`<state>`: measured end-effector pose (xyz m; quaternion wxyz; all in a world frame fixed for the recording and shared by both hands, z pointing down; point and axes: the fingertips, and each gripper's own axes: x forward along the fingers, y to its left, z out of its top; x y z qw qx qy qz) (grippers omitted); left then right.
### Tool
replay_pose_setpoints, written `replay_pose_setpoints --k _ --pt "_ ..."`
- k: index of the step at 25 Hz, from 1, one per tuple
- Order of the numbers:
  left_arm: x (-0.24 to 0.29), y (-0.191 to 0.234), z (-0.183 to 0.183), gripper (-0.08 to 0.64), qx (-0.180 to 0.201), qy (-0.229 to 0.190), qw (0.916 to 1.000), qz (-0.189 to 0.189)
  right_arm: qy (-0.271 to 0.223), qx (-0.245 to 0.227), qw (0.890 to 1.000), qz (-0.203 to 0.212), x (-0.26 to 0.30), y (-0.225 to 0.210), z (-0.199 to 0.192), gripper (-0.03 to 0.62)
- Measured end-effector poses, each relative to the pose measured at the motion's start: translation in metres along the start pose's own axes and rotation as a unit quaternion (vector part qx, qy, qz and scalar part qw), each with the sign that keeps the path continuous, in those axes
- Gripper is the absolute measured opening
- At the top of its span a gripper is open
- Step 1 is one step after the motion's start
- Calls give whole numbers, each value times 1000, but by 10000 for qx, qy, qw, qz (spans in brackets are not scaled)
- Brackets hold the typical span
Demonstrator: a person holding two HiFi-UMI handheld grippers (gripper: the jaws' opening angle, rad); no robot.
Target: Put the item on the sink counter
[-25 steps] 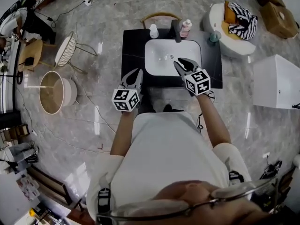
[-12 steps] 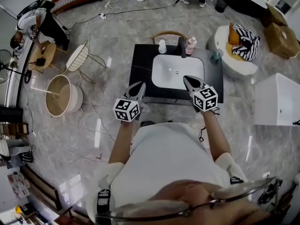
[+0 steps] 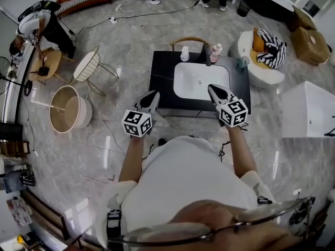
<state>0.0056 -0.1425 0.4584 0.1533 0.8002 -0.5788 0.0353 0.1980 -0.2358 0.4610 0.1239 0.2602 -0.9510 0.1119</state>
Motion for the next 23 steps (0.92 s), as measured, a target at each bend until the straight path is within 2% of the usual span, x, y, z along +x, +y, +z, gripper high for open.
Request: replay_pose_setpoints --k 23 --pt "-6 13 1 5 -101 -37 9997 -199 -35 39 9998 -210 1 14 9 6"
